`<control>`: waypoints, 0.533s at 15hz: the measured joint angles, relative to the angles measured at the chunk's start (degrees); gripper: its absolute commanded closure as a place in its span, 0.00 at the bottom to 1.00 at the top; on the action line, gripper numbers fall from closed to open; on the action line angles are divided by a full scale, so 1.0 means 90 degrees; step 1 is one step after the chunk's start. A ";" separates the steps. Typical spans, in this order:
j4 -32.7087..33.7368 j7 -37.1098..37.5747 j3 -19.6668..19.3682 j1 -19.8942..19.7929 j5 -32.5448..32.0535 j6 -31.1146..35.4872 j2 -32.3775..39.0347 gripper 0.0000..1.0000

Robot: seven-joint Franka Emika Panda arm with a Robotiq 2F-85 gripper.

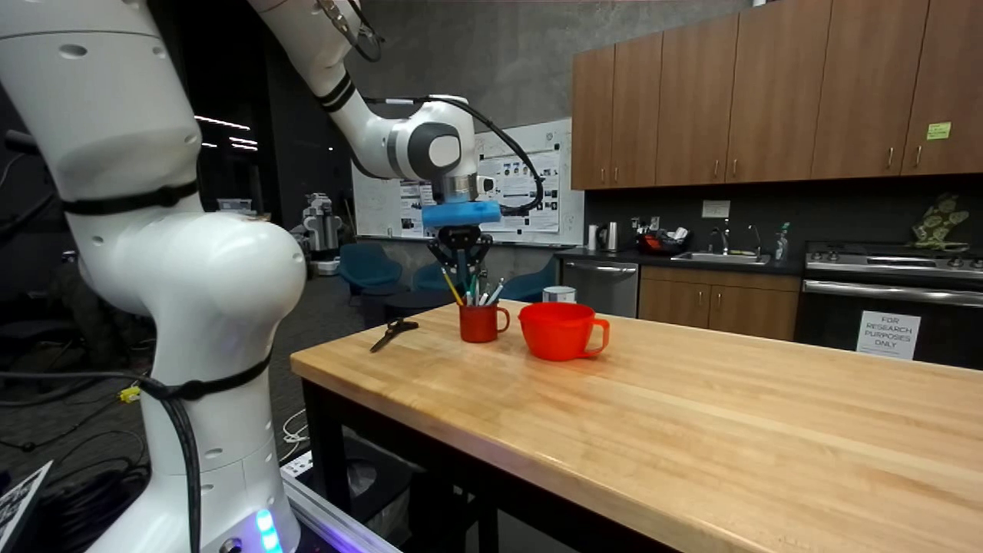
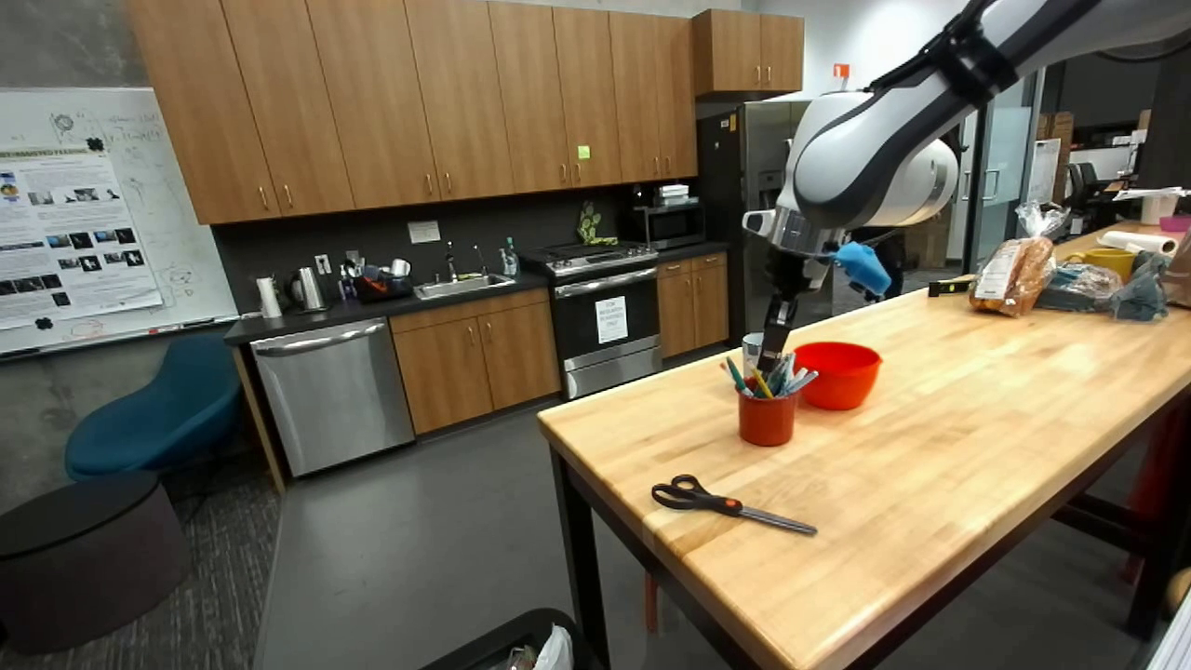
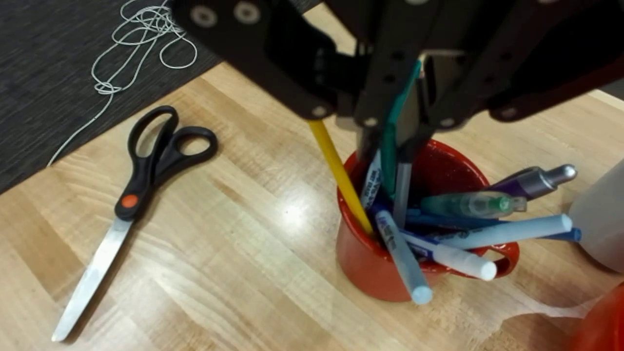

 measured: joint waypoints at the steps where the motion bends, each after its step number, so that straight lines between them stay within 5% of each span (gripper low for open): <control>1: 0.0017 0.0000 0.0000 -0.0004 -0.0008 0.0009 0.0000 0.99; 8: 0.0157 0.0028 0.0055 -0.0097 -0.0309 -0.0151 -0.0061 0.98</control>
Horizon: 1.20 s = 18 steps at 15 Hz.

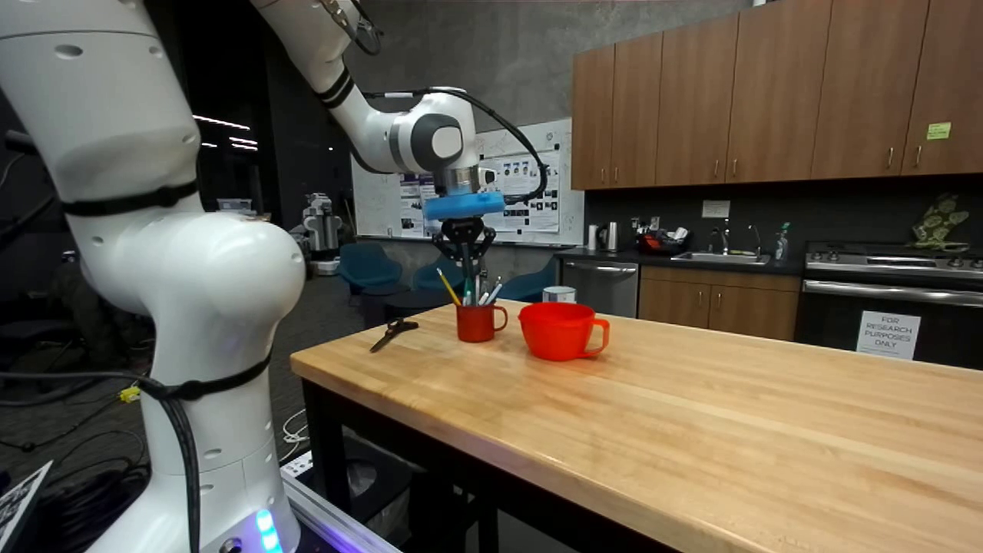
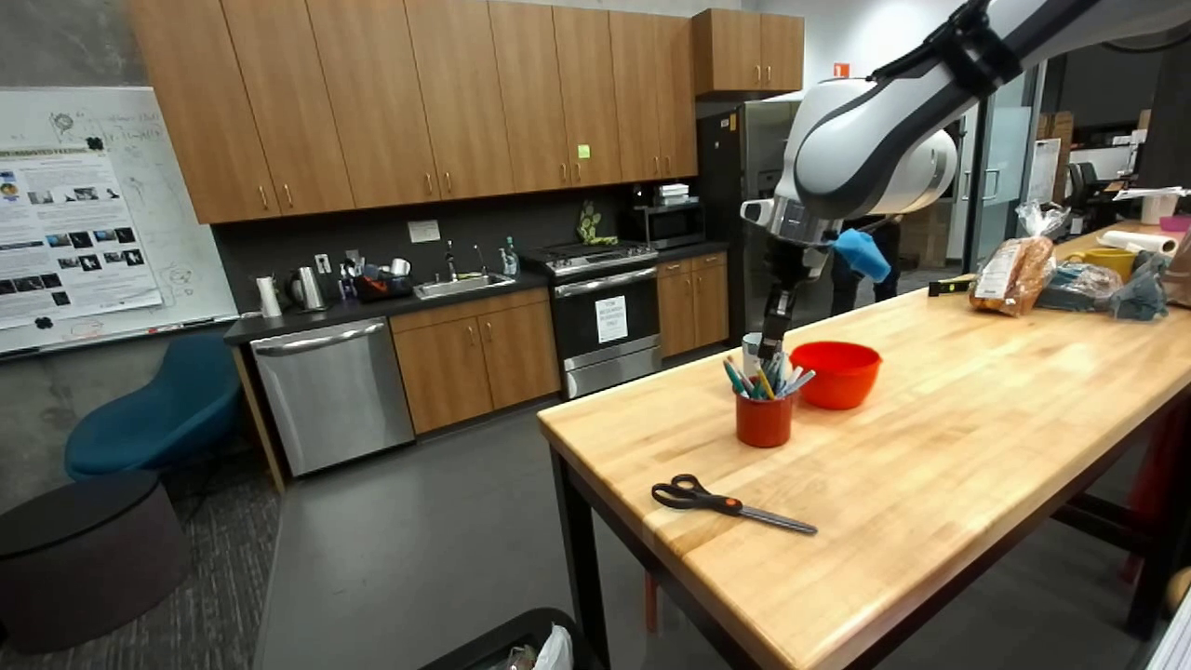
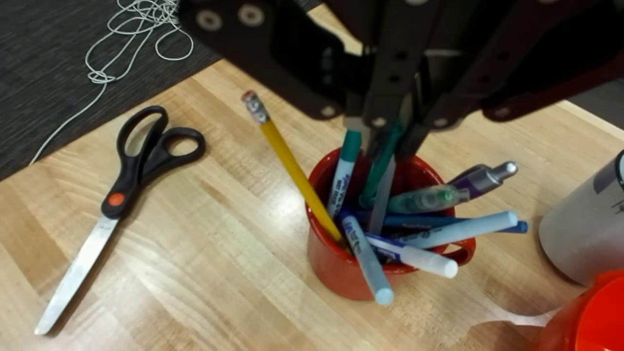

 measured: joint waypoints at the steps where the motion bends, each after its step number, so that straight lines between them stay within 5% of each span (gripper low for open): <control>1: 0.0032 0.0006 0.0011 -0.0022 -0.0064 -0.0086 -0.0037 0.98; 13: 0.0663 0.0023 -0.0022 -0.0239 -0.0319 -0.1984 -0.1070 0.98; 18: 0.0879 0.0035 -0.0081 -0.0392 -0.0461 -0.2145 -0.1252 0.98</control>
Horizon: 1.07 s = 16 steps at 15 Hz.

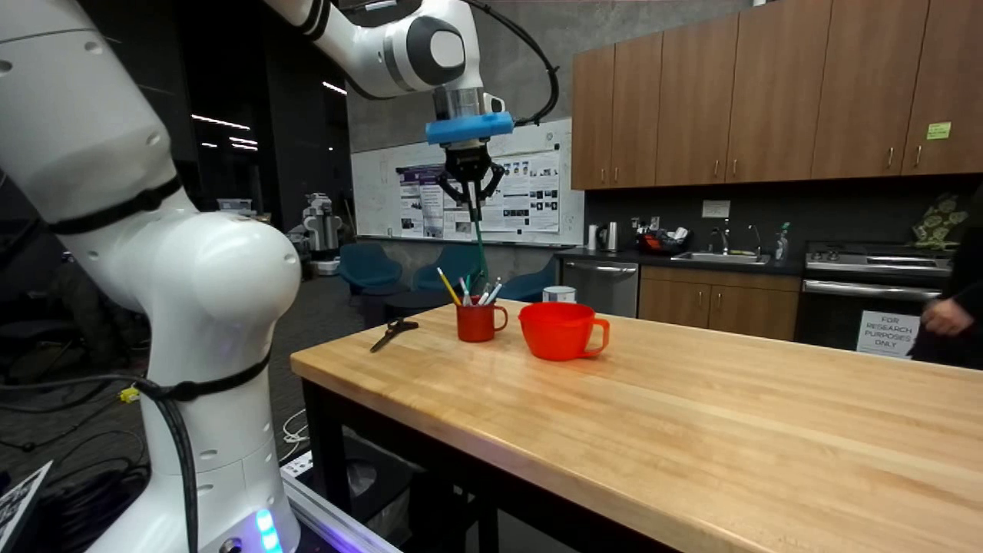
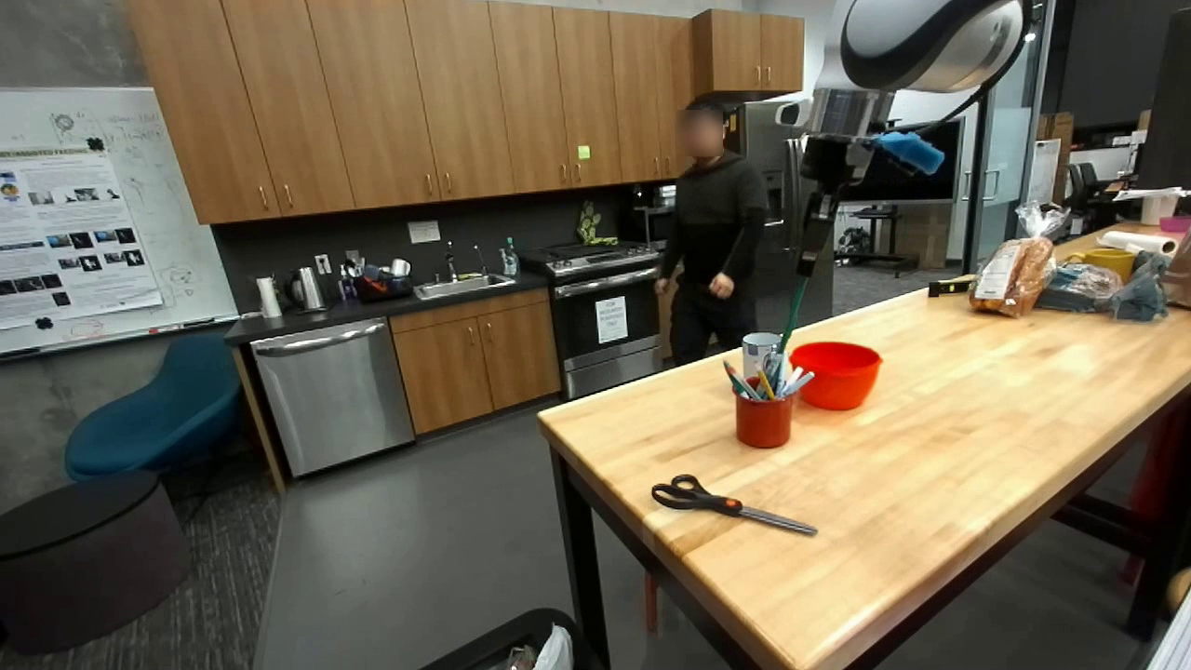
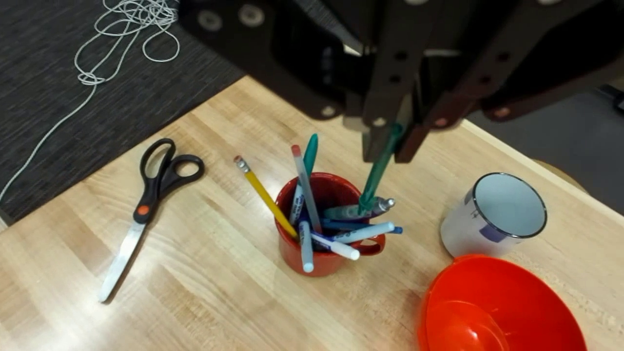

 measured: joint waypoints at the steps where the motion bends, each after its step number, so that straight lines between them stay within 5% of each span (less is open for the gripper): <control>1: 0.0033 -0.0003 -0.0040 -0.0055 -0.0038 0.0009 -0.0014 0.98; 16: 0.0106 0.0197 -0.0670 -0.0890 -0.0650 0.1010 0.0765 0.98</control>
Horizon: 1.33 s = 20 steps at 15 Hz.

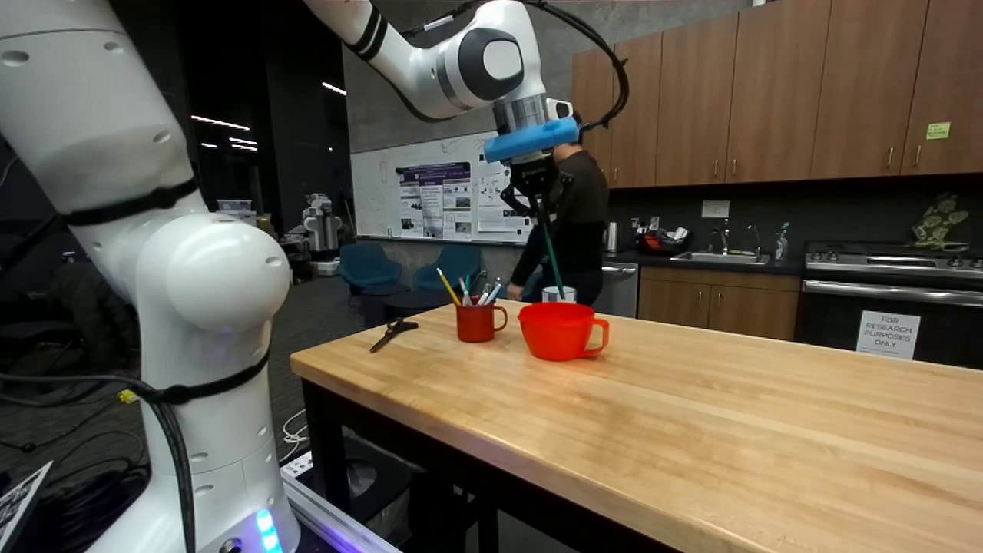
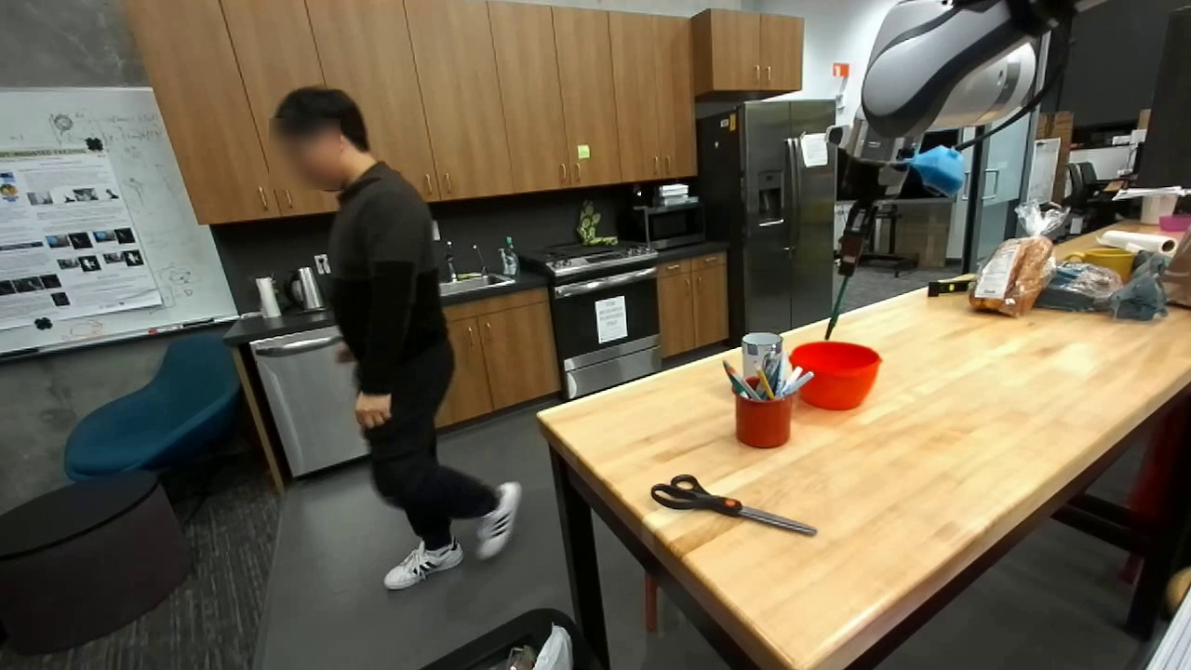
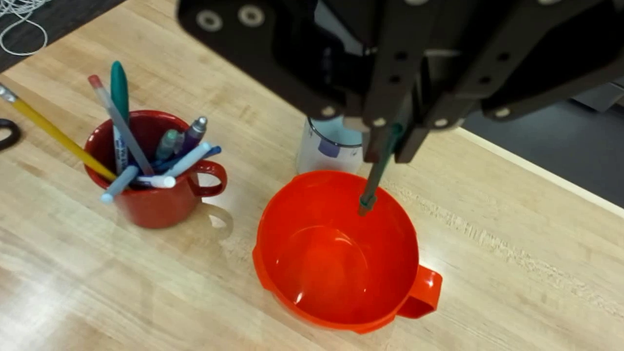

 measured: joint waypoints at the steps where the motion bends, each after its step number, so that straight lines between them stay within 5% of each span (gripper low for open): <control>1: -0.0002 0.0033 -0.0004 -0.0018 0.0000 0.0045 0.0084 0.98; 9: -0.0053 0.0185 -0.0109 -0.0047 0.0085 0.0377 0.0510 0.98; 18: -0.0678 -0.0509 -0.0370 -0.0012 0.1088 0.1059 0.0562 0.98; 19: -0.0722 -0.0565 -0.0389 -0.0012 0.1120 0.1120 0.0561 0.75; 20: -0.0757 -0.0629 -0.0405 -0.0012 0.1150 0.1174 0.0560 0.65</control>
